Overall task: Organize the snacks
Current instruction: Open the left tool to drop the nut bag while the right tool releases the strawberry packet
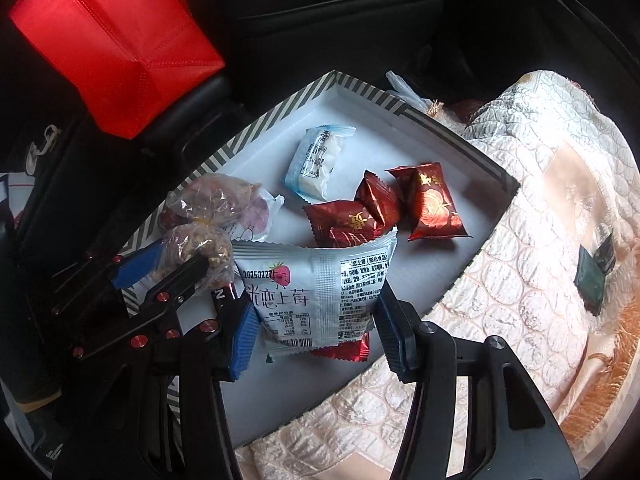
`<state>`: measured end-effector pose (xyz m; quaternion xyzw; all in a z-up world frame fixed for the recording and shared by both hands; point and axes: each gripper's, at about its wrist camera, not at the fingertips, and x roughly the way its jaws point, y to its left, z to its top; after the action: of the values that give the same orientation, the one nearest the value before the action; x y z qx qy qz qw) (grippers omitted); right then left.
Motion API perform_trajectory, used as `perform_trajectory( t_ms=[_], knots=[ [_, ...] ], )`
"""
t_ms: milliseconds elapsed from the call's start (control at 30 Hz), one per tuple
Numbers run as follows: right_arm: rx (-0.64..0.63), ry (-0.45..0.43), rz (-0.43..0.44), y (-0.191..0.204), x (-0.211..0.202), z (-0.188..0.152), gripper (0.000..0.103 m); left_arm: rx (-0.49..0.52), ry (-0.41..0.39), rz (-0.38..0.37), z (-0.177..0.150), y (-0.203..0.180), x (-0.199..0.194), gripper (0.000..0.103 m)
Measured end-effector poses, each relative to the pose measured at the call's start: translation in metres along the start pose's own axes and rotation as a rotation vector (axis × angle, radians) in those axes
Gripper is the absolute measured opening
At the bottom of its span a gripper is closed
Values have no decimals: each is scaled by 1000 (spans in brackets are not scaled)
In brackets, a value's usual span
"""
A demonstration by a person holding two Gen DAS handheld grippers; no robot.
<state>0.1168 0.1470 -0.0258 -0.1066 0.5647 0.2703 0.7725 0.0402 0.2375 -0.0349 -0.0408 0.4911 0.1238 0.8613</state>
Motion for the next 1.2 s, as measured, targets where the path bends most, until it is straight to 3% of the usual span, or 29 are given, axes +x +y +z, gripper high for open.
perform_trajectory(
  t_ms=[433, 733, 1067, 1200],
  knots=[
    [-26, 19, 29, 13, 21, 2, 53, -2, -7, 16, -2, -1, 1, 32],
    [-21, -23, 33, 11, 10, -1, 53, -22, -11, 22, -3, 0, 0, 38],
    [-2, -16, 57, 8, 9, -1, 60, -60, -32, 23, 0, 7, -6, 51],
    [18, -48, 73, 3, 0, -1, 62, -68, -72, 28, 1, 8, -13, 68]
  ],
)
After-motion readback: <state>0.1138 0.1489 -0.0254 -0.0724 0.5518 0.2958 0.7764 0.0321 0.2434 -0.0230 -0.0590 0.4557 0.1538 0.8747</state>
